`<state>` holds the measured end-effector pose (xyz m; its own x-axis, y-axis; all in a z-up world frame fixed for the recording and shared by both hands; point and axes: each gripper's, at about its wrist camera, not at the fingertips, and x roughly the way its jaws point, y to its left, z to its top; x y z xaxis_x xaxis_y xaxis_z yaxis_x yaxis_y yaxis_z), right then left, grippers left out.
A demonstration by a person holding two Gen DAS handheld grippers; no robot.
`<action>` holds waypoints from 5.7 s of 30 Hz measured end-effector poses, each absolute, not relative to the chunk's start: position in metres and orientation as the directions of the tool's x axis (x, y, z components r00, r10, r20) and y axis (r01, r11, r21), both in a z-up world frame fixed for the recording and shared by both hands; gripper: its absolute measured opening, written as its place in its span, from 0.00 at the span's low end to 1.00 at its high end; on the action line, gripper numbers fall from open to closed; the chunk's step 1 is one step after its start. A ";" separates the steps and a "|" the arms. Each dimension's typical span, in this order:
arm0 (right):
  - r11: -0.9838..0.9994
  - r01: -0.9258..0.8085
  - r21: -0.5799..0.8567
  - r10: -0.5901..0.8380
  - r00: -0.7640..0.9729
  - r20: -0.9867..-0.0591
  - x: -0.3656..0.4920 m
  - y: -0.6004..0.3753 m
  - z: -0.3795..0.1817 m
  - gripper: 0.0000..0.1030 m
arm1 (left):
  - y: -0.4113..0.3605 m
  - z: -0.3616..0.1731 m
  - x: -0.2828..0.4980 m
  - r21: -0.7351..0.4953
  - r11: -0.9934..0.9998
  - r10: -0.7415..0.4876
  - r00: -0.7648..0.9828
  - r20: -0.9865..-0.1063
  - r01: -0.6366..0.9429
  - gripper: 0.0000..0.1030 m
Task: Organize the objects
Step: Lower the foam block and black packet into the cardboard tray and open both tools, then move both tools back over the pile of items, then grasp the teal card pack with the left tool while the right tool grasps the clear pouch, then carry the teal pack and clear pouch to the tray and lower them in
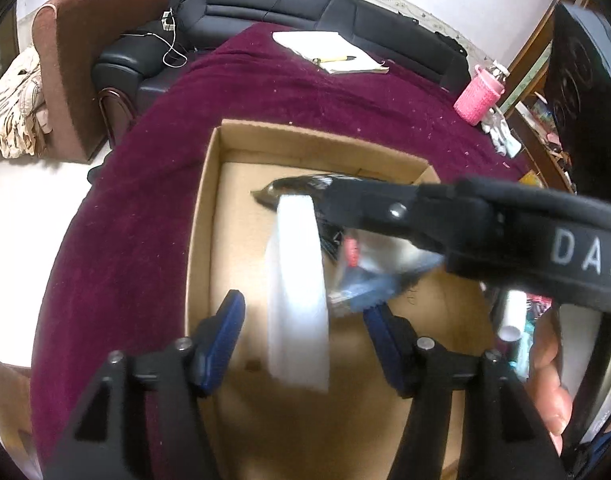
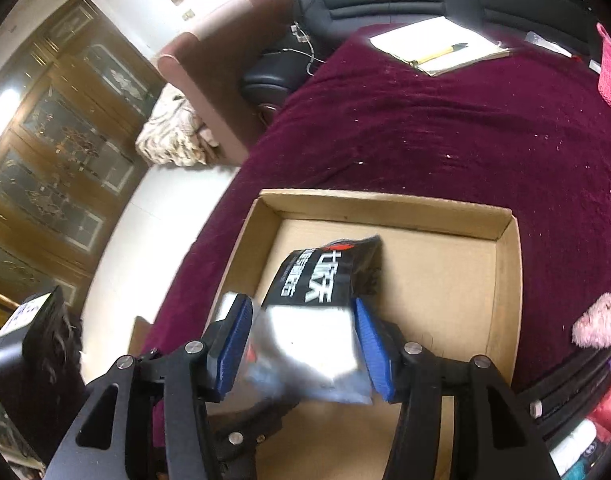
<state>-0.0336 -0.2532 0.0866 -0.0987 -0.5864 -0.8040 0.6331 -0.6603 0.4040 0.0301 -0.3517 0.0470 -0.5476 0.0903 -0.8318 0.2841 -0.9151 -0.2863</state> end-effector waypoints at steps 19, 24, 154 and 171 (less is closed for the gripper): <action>-0.757 0.532 0.380 -0.627 -0.428 -0.651 0.020 -0.001 0.112 0.68 | -0.252 0.085 0.082 -0.386 -0.919 0.235 -0.671 -0.704 0.083 0.75; -0.815 0.375 0.442 -0.579 -0.510 -0.636 0.021 0.093 0.097 0.67 | -0.188 0.073 0.065 -0.402 -0.915 0.335 -0.611 -0.717 -0.031 0.75; -0.671 0.632 0.388 -0.671 -0.295 -0.680 0.011 -0.116 0.108 0.91 | -0.377 0.049 0.069 -0.417 -0.862 0.132 -0.666 -0.734 0.289 0.14; -0.720 0.636 0.277 -0.551 -0.281 -0.786 -0.030 -0.194 0.087 0.91 | -0.358 0.035 0.026 -0.388 -0.871 0.162 -0.570 -0.806 0.301 0.14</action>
